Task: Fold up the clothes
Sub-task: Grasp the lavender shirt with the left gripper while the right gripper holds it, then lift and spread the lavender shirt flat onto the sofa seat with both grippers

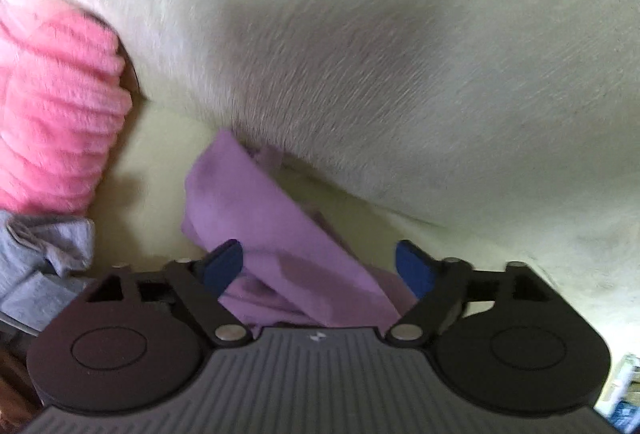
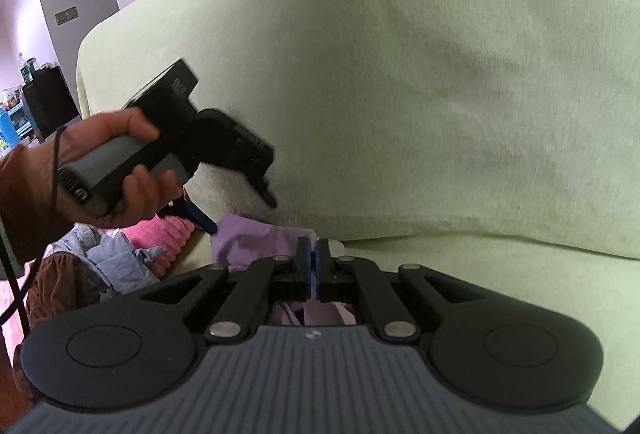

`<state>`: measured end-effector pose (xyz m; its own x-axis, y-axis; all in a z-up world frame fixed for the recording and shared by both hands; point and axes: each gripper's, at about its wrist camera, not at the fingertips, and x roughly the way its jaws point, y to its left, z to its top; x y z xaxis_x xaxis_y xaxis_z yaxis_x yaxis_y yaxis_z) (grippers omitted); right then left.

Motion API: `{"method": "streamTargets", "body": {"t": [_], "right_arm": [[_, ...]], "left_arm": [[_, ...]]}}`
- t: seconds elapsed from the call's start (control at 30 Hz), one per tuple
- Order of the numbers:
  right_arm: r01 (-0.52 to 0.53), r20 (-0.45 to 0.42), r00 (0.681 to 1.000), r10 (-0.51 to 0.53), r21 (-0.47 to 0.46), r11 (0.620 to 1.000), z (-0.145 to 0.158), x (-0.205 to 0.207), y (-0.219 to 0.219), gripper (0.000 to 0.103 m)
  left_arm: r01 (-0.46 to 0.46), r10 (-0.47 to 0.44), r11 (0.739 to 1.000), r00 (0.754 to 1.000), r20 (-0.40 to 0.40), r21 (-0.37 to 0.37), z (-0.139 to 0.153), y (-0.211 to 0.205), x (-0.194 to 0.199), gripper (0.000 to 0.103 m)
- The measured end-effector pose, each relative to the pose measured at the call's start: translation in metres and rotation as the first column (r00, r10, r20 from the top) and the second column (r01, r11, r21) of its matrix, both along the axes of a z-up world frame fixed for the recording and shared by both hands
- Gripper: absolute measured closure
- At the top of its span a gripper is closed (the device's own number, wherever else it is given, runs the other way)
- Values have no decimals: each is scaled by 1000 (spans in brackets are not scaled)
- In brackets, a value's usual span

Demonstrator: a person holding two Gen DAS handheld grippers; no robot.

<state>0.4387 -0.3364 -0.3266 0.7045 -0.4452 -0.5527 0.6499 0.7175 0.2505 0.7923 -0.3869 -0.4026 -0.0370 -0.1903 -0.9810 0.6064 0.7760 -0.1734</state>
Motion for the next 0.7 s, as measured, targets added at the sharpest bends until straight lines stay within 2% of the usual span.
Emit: {"method": "streamTargets", "body": {"t": [0.07, 0.1, 0.17, 0.23, 0.27, 0.3, 0.43, 0.47, 0.53, 0.63, 0.67, 0.7], "right_arm": [[3, 4, 1000, -3, 5, 1000, -1, -1, 1, 102], [4, 6, 1000, -4, 6, 1000, 1, 1, 3, 102], [2, 12, 1000, -2, 8, 1000, 2, 1, 5, 102], [-3, 13, 1000, 3, 8, 1000, 1, 1, 5, 102], [-7, 13, 1000, 7, 8, 1000, 0, 1, 5, 102], [-11, 13, 1000, 11, 9, 1000, -1, 0, 6, 102], [-23, 6, 1000, 23, 14, 1000, -3, -2, 8, 102], [-24, 4, 1000, 24, 15, 1000, -3, -2, 9, 102], [-29, -5, 1000, 29, 9, 1000, -2, -3, 11, 102], [-22, -26, 999, 22, -11, 1000, 5, -7, 14, 102], [-13, -34, 999, 13, -15, 1000, 8, -9, 14, 102], [-7, -36, 999, 7, -15, 1000, 9, -10, 13, 102]], "left_arm": [[4, -2, 996, 1000, -21, 91, -12, -10, -1, 17], [5, -3, 995, 1000, -21, 98, -11, -8, -3, 17], [8, -7, 983, 1000, -8, 181, -31, -14, -4, 20], [-8, 6, 979, 1000, 12, 204, -37, -11, -4, 43], [-28, 27, 981, 1000, 6, 193, -37, -4, -3, 73], [-48, 49, 982, 999, -1, 183, -36, 4, -3, 98], [-146, 150, 983, 988, -32, 107, -41, 38, 1, 99], [-210, 214, 975, 976, -49, 66, -42, 52, 4, 100], [-241, 241, 970, 969, -50, 17, -37, 60, 4, 100], [-174, 176, 983, 984, 19, -59, -5, 58, -6, 100], [-148, 152, 985, 988, 34, -92, 14, 57, -13, 101], [-140, 145, 985, 989, 37, -105, 19, 59, -14, 101]]}}
